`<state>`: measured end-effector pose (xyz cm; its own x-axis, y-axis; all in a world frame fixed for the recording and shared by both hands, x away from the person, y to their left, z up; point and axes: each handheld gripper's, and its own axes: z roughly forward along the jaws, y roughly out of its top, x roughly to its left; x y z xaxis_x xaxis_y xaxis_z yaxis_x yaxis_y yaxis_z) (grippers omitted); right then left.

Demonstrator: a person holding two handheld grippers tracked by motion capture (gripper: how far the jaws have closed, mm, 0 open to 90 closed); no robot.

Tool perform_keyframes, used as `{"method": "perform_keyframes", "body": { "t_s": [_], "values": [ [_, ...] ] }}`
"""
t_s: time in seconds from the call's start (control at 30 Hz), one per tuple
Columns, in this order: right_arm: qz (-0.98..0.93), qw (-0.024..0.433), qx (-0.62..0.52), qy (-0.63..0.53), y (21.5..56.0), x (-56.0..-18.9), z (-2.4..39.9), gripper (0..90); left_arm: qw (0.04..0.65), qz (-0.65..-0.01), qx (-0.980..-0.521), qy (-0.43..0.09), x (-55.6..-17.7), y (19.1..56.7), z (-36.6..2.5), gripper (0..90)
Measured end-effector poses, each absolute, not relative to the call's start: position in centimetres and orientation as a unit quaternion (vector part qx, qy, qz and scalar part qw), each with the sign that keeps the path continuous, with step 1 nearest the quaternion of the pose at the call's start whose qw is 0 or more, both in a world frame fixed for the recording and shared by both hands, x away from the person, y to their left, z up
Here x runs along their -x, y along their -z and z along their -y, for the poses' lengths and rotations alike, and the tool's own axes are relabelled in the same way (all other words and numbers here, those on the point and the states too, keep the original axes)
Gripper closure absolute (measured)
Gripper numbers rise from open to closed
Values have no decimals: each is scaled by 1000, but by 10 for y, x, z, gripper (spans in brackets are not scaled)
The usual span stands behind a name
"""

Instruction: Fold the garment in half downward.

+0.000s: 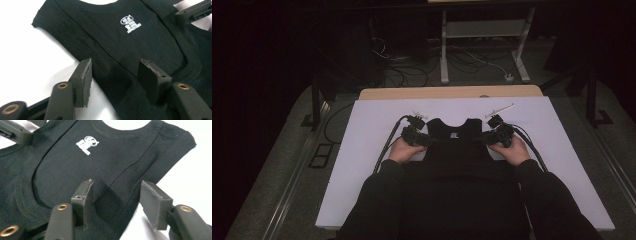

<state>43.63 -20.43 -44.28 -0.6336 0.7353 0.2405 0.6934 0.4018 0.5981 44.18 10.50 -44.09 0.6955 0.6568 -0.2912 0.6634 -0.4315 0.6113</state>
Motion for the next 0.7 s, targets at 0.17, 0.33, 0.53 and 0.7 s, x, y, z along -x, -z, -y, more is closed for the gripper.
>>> {"method": "perform_keyframes", "body": {
  "t_s": [0.17,0.33,0.53,0.7],
  "values": [
    [-835,41,-429,-341,443,-433,203,546,361,-388,-848,9,-441,441,-104,540],
    [-834,14,-431,-344,444,-433,205,678,361,-387,-848,12,-440,442,-101,628],
    [-833,-18,-432,-345,445,-430,202,790,362,-393,-845,28,-440,444,-98,771],
    [-827,-37,-441,-347,446,-429,204,850,358,-390,-847,34,-440,444,-96,830]
  ]
}}
